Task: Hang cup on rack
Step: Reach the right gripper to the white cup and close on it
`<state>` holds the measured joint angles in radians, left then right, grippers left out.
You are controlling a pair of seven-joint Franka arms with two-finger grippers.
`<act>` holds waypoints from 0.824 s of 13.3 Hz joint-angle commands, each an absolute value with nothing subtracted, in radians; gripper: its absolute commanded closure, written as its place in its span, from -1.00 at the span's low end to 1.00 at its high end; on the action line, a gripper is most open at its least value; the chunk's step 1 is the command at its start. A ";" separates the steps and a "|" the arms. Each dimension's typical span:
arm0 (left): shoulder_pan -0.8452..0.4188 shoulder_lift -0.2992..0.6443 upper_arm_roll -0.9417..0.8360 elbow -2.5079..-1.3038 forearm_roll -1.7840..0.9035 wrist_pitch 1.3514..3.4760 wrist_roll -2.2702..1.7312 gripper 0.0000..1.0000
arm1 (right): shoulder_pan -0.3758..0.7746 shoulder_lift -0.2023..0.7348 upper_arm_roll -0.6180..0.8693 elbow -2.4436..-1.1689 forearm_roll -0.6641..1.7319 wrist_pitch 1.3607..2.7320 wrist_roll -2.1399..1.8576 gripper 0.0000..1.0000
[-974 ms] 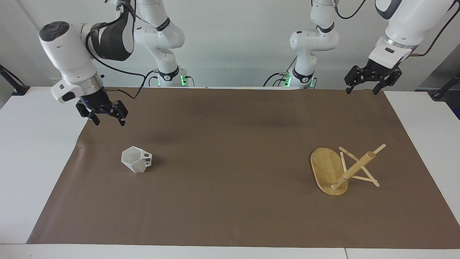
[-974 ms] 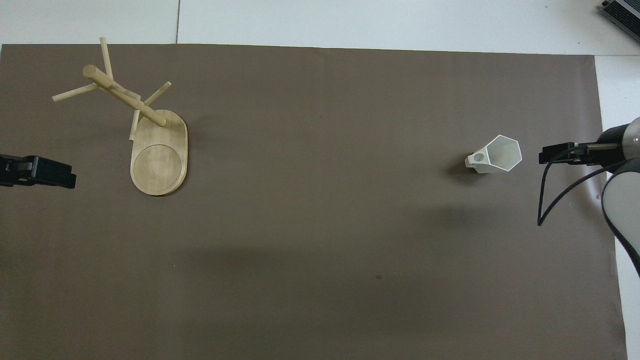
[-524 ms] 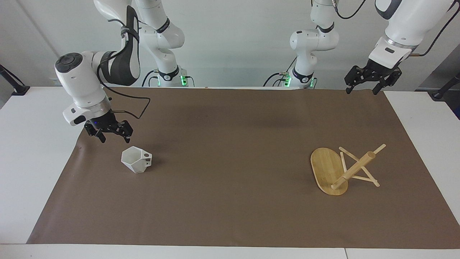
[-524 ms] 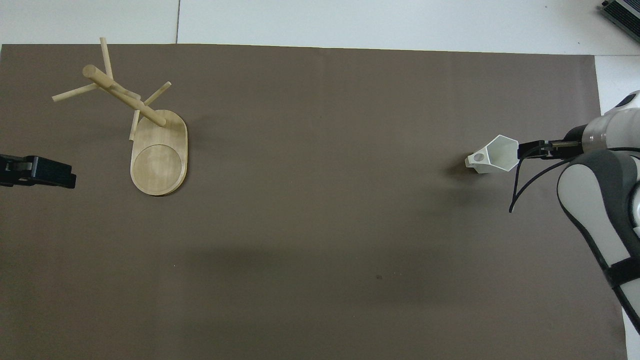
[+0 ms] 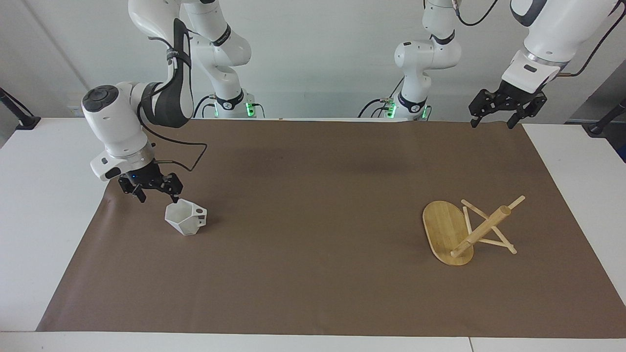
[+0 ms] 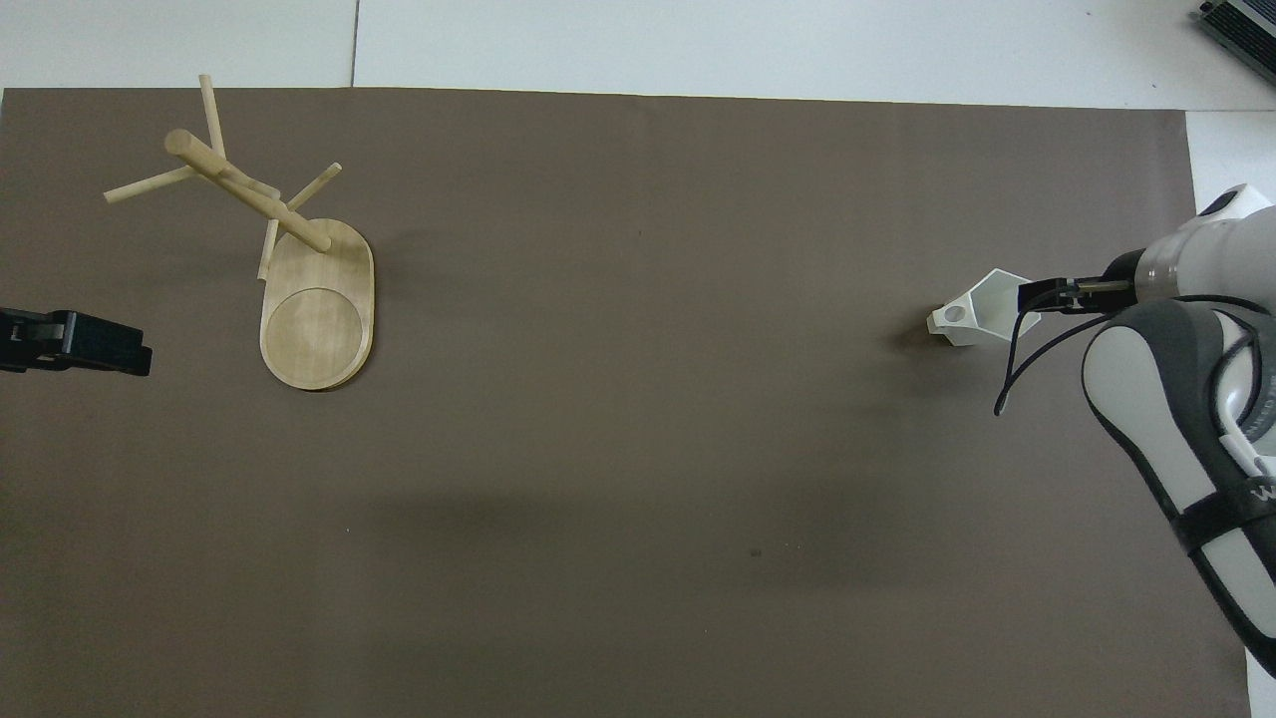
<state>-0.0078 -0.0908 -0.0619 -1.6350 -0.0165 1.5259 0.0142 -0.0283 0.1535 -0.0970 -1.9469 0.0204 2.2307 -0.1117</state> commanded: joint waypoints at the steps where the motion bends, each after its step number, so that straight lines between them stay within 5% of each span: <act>1: -0.006 -0.107 -0.061 -1.654 -0.005 1.522 0.017 -1.00 | -0.032 0.153 -0.095 -1.982 0.020 2.286 -0.130 -1.00; 11: -0.006 -0.107 -0.061 -1.654 -0.005 1.522 0.017 -1.00 | -0.032 0.192 -0.097 -2.025 0.020 2.368 -0.133 -1.00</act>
